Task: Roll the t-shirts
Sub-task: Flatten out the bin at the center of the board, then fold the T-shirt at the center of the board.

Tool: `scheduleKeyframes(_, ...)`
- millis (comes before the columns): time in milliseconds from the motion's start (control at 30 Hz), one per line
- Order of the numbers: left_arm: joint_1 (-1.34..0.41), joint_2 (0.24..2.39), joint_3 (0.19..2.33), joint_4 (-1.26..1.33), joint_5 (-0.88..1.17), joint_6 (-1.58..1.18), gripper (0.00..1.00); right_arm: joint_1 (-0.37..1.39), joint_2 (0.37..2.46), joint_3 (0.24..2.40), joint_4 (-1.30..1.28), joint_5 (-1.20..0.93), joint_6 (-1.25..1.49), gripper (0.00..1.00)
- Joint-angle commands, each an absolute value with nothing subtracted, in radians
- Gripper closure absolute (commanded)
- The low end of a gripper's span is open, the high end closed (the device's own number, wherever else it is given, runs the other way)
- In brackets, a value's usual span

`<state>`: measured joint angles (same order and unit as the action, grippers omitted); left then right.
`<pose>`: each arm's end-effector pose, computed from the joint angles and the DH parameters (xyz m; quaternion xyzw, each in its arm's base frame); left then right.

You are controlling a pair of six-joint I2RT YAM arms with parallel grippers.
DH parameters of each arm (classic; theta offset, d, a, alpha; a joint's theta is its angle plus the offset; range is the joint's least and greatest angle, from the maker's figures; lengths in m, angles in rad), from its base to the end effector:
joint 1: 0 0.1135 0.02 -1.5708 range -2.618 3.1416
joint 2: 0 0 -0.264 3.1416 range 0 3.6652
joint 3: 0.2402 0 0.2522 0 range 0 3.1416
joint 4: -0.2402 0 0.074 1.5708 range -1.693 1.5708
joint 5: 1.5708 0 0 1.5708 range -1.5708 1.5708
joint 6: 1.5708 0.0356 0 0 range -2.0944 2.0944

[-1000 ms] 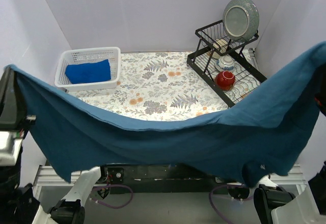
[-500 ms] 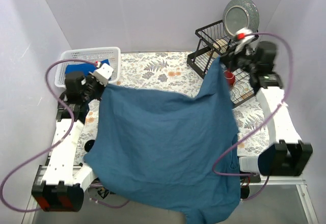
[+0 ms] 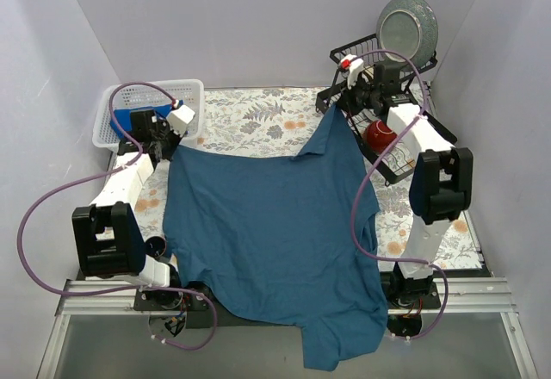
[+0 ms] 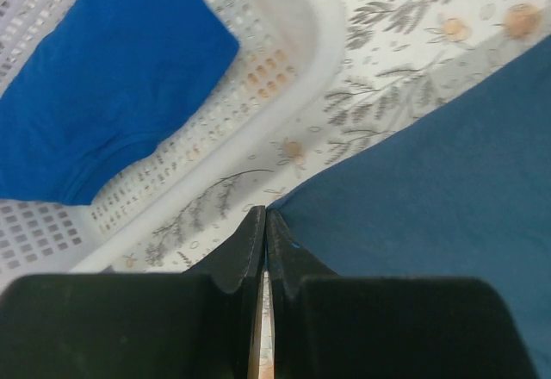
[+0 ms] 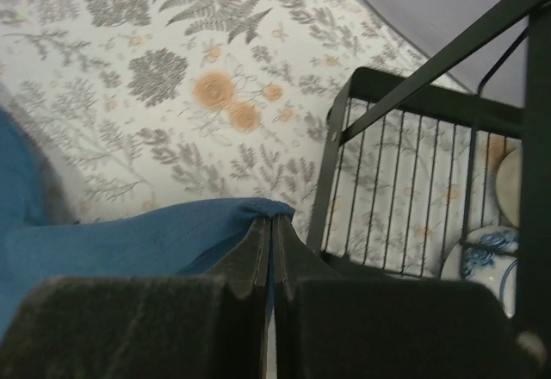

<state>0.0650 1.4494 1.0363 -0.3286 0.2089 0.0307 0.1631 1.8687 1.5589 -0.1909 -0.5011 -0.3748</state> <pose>0.3165 0.0132 0.2587 0.0264 0.9109 -0.0762 0.4047 0.4328 0.0885 0.2978 -0.3433 0.7698 0.1599 0.5137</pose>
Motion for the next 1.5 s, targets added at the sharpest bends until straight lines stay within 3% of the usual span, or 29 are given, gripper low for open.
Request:
scheduleKeyframes(0, 0.126, 1.466, 1.117, -0.261, 0.181, 0.063, 1.00, 0.156, 1.963, 1.736, -0.127, -0.439, -0.399, 0.99)
scheduleKeyframes(300, 0.161, 1.465, 1.108, -0.275, 0.183, 0.087, 1.00, 0.172, 2.161, 1.976, -0.140, -0.419, -0.388, 0.99)
scheduleKeyframes(600, 0.202, 1.466, 1.140, -0.282, 0.179, 0.127, 1.00, 0.192, 2.192, 2.008, -0.138, -0.411, -0.377, 0.99)
scheduleKeyframes(1067, 0.202, 1.350, 1.049, -0.333, 0.295, 0.101, 1.00, 0.279, 1.907, 1.646, -0.034, -0.355, -0.540, 0.99)
scheduleKeyframes(1467, 0.204, 1.416, 1.057, -0.258, 0.176, 0.100, 1.00, 0.318, 2.255, 2.094, -0.017, -0.193, -0.528, 0.99)
